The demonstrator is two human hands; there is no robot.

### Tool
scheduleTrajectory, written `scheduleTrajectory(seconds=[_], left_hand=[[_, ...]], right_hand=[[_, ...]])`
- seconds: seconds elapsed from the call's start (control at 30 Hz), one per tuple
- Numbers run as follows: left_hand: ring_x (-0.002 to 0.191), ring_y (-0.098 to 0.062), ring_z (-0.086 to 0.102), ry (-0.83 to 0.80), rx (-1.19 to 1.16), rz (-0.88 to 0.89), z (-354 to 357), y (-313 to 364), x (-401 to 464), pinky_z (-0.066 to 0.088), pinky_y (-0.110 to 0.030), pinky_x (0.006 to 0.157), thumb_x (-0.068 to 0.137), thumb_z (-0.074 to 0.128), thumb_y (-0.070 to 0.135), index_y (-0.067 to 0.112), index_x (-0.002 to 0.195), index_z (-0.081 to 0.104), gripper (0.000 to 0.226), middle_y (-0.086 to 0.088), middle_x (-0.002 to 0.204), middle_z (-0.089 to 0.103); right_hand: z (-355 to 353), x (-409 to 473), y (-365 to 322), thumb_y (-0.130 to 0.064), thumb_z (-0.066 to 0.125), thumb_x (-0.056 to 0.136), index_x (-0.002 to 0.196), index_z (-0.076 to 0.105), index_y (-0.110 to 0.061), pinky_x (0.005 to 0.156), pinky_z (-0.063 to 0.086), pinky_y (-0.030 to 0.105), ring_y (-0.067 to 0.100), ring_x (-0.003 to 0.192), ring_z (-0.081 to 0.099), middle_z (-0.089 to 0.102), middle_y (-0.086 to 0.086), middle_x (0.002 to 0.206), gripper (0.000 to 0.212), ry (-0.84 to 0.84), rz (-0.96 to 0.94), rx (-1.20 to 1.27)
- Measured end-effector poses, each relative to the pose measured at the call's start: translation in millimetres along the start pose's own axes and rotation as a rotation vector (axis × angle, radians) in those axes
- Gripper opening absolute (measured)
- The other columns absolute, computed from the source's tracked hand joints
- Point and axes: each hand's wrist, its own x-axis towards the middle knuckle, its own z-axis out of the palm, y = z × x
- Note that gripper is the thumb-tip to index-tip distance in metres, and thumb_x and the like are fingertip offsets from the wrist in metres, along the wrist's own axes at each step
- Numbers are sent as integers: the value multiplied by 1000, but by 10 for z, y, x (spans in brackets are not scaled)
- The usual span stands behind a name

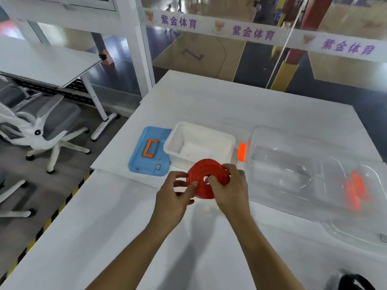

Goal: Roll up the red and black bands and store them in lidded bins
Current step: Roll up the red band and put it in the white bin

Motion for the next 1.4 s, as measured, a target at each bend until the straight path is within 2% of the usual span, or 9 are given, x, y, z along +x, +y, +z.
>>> scheduleTrajectory(seconds=[0.13,0.3,0.4,0.6,0.73,0.97,1.13,1.27,1.4], left_hand=[[92,-15,72,-9,131,79,6,-53,784,63,-32,81,96,65,30,26,123,63,27,5,114,67],[87,-13,65,-27,373,127,166,-103,1796,40,-3,67,97,62,21,17,125,68,29,-5,116,68],[90,-17,63,-93,453,89,273,-145,2263,44,-14,64,98,59,18,12,127,66,30,-8,115,71],[91,-26,66,-243,653,35,414,-488,2853,52,-35,73,102,42,14,15,136,53,36,-10,105,70],[99,-28,60,-391,969,49,460,-651,3109,54,-43,87,99,37,12,13,127,56,34,-12,106,67],[124,-35,54,-638,1133,-116,565,-645,3277,43,-36,100,104,40,14,13,150,35,46,-21,138,53],[118,-34,54,-553,1152,-41,564,-692,3293,48,-42,97,101,42,20,15,140,47,39,-15,126,61],[105,-30,55,-349,1135,232,508,-690,3176,48,-42,87,101,41,26,14,120,57,28,-9,117,63],[103,-32,58,-237,1020,496,383,-659,2901,49,-44,88,96,53,22,16,122,64,29,-6,120,64]], right_hand=[[330,702,-51,-36,74,85,129,59,-24,82,44,28,18,97,57,53,-2,115,48,21,4,-58],[713,1519,28,-39,70,85,130,60,-20,86,48,34,24,103,59,58,0,113,49,48,27,-183],[925,1943,156,-43,69,84,132,61,-19,98,50,43,29,117,57,62,4,121,54,37,35,-290],[1292,2489,453,-48,68,79,111,64,-15,84,57,41,29,107,64,67,4,107,46,-22,141,-429],[1466,2674,585,-40,73,81,117,51,-13,79,56,39,31,103,66,69,4,108,50,-18,209,-463],[1529,2828,746,-26,63,92,126,57,-17,93,55,41,29,107,64,65,4,121,36,-136,202,-439],[1463,2778,697,-25,60,93,137,57,-20,101,53,43,29,117,61,61,3,135,44,-166,140,-437],[1366,2601,639,-21,60,94,140,57,-18,110,45,42,27,127,55,59,3,140,46,-99,-9,-406],[1230,2268,549,-14,60,93,135,62,-17,104,48,43,27,119,57,63,4,133,42,-8,-193,-354]])
